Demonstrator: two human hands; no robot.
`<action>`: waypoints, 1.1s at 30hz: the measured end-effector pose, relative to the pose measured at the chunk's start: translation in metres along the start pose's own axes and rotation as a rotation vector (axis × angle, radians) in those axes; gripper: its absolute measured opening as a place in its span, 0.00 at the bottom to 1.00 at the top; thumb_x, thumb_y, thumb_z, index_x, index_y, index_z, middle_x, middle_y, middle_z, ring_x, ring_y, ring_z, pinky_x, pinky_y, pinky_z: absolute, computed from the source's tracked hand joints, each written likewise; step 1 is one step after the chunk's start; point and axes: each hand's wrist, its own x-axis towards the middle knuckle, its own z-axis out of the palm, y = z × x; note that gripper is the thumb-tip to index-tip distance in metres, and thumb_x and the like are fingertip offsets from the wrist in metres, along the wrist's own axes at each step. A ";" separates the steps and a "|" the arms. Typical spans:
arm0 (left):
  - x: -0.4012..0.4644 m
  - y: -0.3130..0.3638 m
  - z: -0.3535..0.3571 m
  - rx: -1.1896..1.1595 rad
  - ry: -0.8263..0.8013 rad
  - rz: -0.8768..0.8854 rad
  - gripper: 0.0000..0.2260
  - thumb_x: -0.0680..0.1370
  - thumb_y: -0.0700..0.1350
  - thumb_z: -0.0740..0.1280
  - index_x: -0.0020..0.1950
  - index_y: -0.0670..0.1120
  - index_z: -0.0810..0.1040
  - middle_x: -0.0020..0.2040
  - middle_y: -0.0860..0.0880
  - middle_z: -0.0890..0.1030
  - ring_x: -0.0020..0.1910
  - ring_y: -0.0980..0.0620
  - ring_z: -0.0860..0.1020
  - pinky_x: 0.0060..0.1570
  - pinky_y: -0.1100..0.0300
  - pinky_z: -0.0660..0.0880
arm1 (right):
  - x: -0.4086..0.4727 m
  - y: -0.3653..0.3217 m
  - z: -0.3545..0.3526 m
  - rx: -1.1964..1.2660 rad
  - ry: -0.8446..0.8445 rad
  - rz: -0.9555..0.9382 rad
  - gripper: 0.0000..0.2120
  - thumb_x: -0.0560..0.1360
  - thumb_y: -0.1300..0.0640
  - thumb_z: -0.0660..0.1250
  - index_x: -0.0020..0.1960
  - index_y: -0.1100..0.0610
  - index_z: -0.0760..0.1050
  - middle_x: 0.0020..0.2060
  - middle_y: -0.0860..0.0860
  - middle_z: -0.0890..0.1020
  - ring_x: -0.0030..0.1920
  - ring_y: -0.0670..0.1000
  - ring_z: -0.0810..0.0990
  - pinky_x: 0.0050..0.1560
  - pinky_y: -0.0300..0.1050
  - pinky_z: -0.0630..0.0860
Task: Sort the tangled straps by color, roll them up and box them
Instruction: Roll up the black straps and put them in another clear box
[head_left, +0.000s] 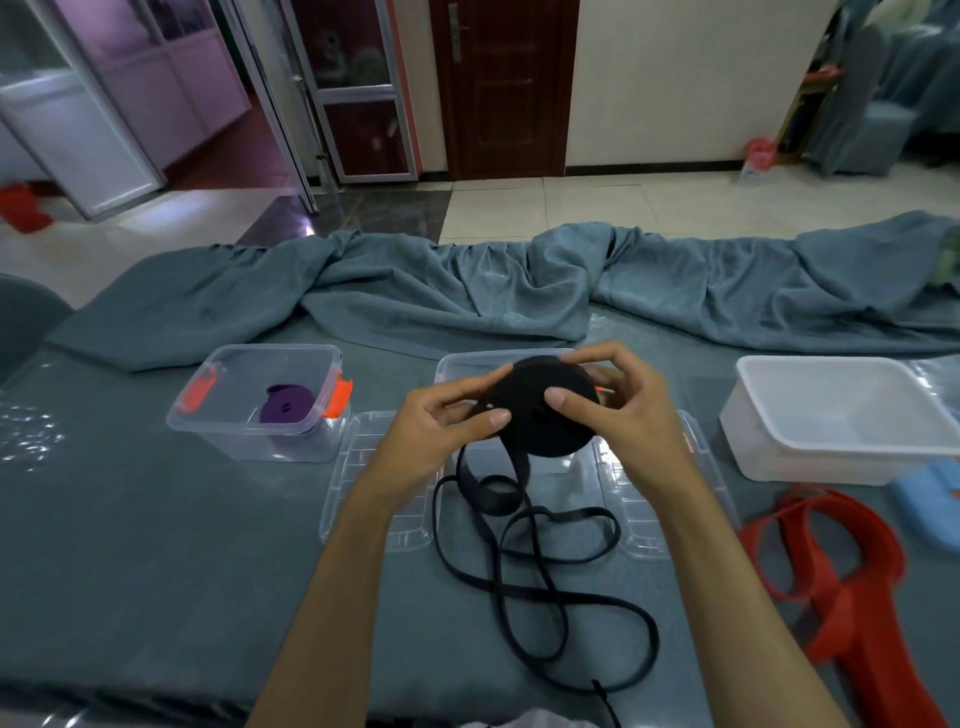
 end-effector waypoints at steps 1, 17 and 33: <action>0.001 0.002 -0.001 0.008 0.007 0.005 0.21 0.76 0.50 0.79 0.69 0.52 0.83 0.64 0.46 0.86 0.66 0.46 0.83 0.65 0.57 0.79 | 0.001 0.002 0.000 0.020 -0.002 0.011 0.16 0.72 0.56 0.82 0.53 0.52 0.77 0.51 0.55 0.88 0.49 0.57 0.89 0.45 0.48 0.85; 0.011 -0.002 -0.012 0.132 0.137 0.047 0.18 0.71 0.54 0.83 0.59 0.54 0.88 0.56 0.50 0.88 0.58 0.50 0.86 0.58 0.63 0.79 | 0.013 0.022 -0.008 -0.093 -0.190 0.116 0.23 0.73 0.54 0.81 0.64 0.47 0.76 0.54 0.54 0.87 0.48 0.61 0.89 0.44 0.55 0.87; 0.009 -0.025 0.010 0.020 0.301 0.085 0.10 0.73 0.51 0.81 0.52 0.49 0.88 0.54 0.51 0.83 0.55 0.48 0.86 0.59 0.58 0.80 | 0.013 0.025 -0.013 -0.070 -0.118 0.118 0.26 0.71 0.56 0.81 0.66 0.46 0.80 0.56 0.52 0.87 0.55 0.54 0.87 0.50 0.45 0.84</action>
